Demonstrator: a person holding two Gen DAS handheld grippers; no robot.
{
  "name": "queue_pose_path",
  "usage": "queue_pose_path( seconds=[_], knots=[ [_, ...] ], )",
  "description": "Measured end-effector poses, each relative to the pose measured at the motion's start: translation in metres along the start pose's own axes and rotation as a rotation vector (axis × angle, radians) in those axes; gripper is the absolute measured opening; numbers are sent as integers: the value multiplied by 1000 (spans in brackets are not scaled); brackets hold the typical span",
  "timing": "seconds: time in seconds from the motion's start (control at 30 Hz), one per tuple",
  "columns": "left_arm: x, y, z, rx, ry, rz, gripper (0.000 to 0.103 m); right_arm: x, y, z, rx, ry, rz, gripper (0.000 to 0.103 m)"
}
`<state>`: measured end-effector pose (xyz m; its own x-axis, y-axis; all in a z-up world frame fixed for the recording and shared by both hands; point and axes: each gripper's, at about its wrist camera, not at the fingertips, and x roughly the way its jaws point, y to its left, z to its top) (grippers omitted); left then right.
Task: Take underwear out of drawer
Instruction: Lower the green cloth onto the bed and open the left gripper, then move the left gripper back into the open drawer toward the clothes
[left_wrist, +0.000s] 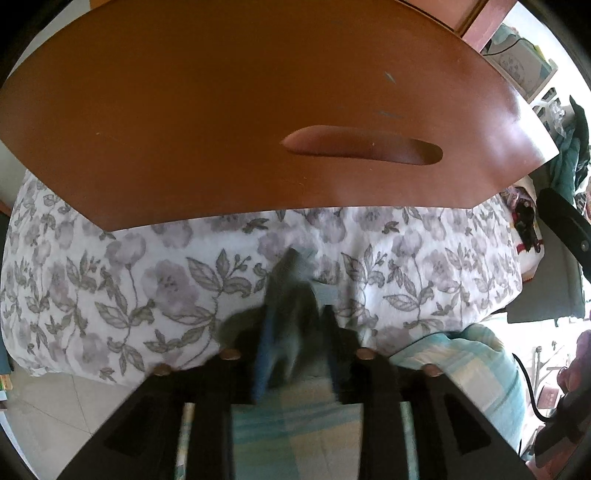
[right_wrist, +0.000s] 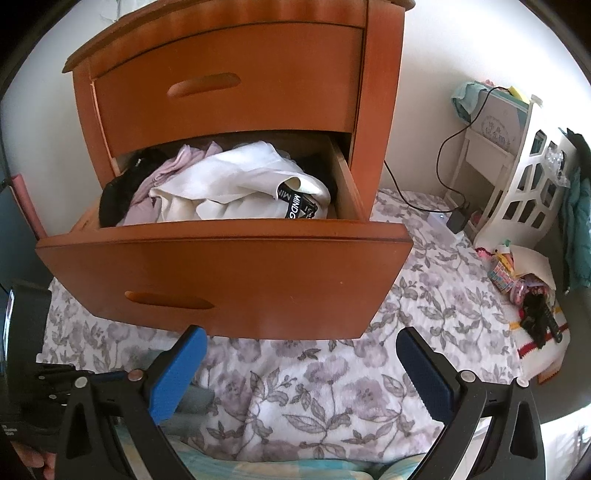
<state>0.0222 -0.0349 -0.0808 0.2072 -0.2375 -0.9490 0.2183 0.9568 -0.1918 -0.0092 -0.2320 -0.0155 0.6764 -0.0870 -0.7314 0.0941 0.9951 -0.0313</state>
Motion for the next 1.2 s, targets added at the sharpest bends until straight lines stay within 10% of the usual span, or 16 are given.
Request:
queue_pose_path(
  seconds=[0.53,1.2],
  knots=[
    [-15,20,-6,-93,-78,55,92,-13,4,1,-10,-22,-4,103],
    [-125,28,-13,-104,-436,-10,100,-46,8,5,1,-92,6,103]
  ],
)
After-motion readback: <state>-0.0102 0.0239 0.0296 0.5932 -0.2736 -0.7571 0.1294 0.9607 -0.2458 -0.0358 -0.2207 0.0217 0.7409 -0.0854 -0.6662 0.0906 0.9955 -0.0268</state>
